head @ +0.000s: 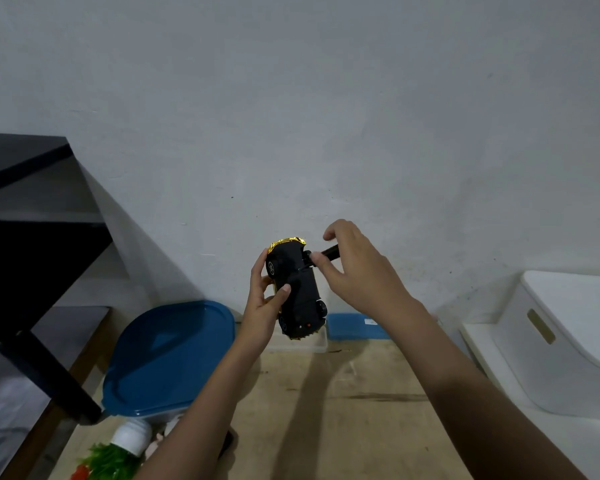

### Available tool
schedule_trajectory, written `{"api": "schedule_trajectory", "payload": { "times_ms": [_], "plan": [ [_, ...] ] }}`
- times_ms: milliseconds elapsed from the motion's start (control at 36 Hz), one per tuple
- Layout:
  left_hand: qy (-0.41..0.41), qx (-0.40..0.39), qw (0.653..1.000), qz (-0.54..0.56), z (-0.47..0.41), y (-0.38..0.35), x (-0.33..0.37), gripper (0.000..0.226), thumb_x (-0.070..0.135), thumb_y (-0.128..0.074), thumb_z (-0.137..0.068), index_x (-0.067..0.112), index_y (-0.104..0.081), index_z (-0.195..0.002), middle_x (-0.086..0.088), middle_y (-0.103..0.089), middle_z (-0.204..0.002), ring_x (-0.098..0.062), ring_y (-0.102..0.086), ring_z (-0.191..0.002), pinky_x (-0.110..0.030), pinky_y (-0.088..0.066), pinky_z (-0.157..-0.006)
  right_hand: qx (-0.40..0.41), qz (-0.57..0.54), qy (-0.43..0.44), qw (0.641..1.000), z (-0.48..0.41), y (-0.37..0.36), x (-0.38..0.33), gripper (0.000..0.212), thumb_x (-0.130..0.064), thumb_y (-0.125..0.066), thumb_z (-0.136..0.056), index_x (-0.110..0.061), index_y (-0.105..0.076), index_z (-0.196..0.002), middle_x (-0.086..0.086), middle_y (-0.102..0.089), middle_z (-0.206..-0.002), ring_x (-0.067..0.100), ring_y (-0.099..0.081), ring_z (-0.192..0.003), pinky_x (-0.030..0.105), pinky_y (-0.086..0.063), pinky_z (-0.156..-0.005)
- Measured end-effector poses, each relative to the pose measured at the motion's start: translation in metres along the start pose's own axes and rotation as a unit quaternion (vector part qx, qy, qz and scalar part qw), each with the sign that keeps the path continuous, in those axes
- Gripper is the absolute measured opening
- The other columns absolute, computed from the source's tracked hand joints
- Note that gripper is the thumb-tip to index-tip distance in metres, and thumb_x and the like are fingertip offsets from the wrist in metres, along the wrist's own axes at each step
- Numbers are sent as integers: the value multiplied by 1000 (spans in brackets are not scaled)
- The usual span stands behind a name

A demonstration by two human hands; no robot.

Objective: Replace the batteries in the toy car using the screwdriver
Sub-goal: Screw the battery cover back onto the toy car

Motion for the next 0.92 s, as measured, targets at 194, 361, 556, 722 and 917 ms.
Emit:
{"api": "schedule_trajectory", "payload": {
  "times_ms": [194, 361, 556, 722, 917],
  "plan": [
    [-3, 13, 1000, 7, -2, 3, 1, 59, 11, -52, -94, 47, -26, -134, 7, -50, -120, -4, -57, -103, -25, -57, -71, -6, -24, -20, 999, 0, -2, 1, 23, -35, -45, -95, -14, -37, -98, 1, -55, -91, 22, -55, -73, 36, -46, -62],
    [-6, 5, 1000, 9, -2, 5, 3, 59, 13, -52, -94, 53, -28, -130, 12, -49, -121, -5, -57, -105, -27, -57, -75, -2, -48, -21, 999, 1, -2, 1, 22, -31, -47, -95, -11, -38, -95, 8, -58, -79, 27, -55, -66, 45, -50, -61],
    [-9, 6, 1000, 2, -2, 3, 4, 60, 11, -52, -94, 49, -26, -133, 12, -49, -118, -1, -59, -100, -34, -56, -83, -11, -64, 12, 998, 0, -4, -8, 19, -20, -51, -93, -13, -39, -107, -1, -48, -91, 17, -55, -77, 29, -47, -62],
    [-12, 10, 1000, 5, -4, 3, 5, 59, 13, -51, -95, 49, -25, -133, 9, -49, -121, -5, -57, -104, -29, -57, -80, 12, -42, -6, 999, -1, -4, -4, 22, -26, -54, -92, -14, -39, -103, 2, -46, -102, 21, -54, -72, 36, -51, -65],
    [-14, 10, 1000, 7, -5, 5, 9, 59, 12, -52, -94, 50, -27, -132, 4, -48, -124, -9, -57, -107, -39, -54, -88, 11, -68, -13, 998, 0, -7, -5, 16, -22, -50, -93, -14, -37, -90, 2, -45, -89, 23, -53, -73, 40, -48, -63]
  ]
}}
Point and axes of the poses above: each hand's wrist, its own z-axis away from the middle knuckle, its own y-axis out of the back of the hand, x = y × z, the point moved 5 cm from there along -z, towards the middle knuckle
